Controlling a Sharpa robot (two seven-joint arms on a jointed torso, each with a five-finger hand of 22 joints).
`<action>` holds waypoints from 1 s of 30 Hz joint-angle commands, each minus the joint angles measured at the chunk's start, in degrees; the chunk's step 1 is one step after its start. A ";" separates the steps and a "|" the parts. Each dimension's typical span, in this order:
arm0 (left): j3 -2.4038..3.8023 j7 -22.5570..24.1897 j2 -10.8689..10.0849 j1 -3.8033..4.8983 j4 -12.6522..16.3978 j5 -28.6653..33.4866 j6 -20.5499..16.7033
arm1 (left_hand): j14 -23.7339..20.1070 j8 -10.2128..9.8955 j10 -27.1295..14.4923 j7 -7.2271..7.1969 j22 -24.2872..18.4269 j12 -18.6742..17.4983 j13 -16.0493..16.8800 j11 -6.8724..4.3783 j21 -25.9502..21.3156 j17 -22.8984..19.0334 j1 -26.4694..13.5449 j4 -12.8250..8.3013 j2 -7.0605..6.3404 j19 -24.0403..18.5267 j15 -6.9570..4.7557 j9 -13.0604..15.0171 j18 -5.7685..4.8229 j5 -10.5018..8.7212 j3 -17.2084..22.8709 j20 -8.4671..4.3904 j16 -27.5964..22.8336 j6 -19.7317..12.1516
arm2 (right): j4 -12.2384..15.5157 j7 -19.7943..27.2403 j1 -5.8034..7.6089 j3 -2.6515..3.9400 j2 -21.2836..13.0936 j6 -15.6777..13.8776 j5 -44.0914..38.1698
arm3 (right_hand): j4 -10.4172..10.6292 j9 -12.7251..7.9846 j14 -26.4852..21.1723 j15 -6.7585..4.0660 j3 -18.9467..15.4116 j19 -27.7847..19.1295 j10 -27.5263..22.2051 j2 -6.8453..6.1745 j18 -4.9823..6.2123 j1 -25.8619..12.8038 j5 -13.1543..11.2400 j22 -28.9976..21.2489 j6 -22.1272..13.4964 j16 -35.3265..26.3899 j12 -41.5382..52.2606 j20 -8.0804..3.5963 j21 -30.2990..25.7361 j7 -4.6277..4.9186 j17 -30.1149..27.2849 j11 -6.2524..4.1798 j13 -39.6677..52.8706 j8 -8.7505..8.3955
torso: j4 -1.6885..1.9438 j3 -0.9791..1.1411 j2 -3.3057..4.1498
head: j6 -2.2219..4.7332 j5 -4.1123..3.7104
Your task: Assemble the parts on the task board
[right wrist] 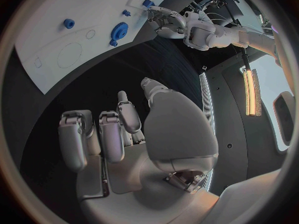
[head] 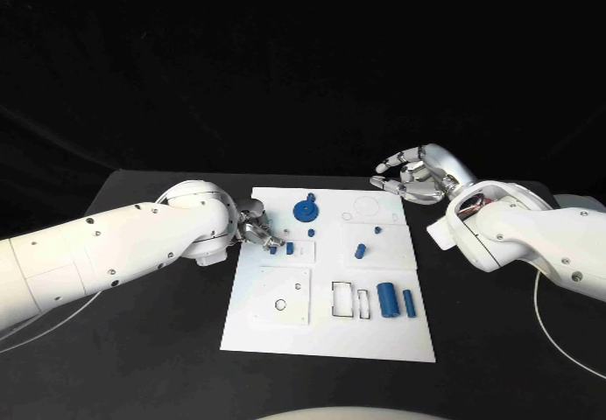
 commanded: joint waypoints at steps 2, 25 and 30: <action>0.15 0.31 -0.19 -0.02 0.45 1.78 -2.36 | 5.96 -0.46 -0.06 0.06 4.66 0.27 0.13 -0.18 0.13 15.10 -1.80 0.20 0.36 1.67 -0.15 0.05 -0.69 -0.24 -2.12 -0.47 0.20 0.28 | -0.05 0.70 -0.07 0.00 0.05 -0.17 -0.23 | 0.05 0.07 4.47 -0.37 0.01 3.92 -0.36 0.17 0.63 -0.60 0.11 12.69 -0.40 -0.20 -0.42 -0.32 -0.48 0.06 9.74 -0.03 -0.11 0.23 | 0.02 0.05 0.03 | 0.01 -0.10; 1.88 23.86 -1.70 0.01 2.64 9.16 -19.96 | -18.31 -7.91 -28.02 9.07 -39.28 -22.29 -22.20 8.07 -35.77 -22.68 20.42 -3.73 0.11 -23.28 7.22 -4.53 7.12 0.00 0.03 5.24 -29.61 -17.59 | -0.68 2.32 -0.23 0.00 0.14 -0.24 1.32 | -0.32 0.19 2.61 -0.68 1.12 -0.10 -8.40 0.18 2.63 0.11 0.27 7.62 -0.68 -4.24 -10.33 -0.57 -9.10 -0.14 4.19 -0.29 -9.27 1.00 | 0.10 0.05 0.04 | 1.17 -0.93; 1.12 32.94 -0.73 -0.49 2.67 -0.19 -23.29 | -21.82 -12.28 -30.46 9.64 -40.62 -29.47 -30.02 9.23 -37.86 -27.72 25.35 -6.71 -1.02 -23.03 8.07 -11.80 7.44 -0.64 0.65 6.51 -32.54 -18.53 | -0.94 3.18 -0.30 -0.03 0.30 0.45 1.82 | -0.34 0.26 1.67 -0.96 3.04 -1.89 -16.10 -0.01 3.57 1.34 0.40 4.52 -0.60 -7.12 -23.69 -0.89 -14.31 -0.34 1.19 -0.55 -22.03 1.65 | 0.13 0.01 0.01 | 1.41 -1.13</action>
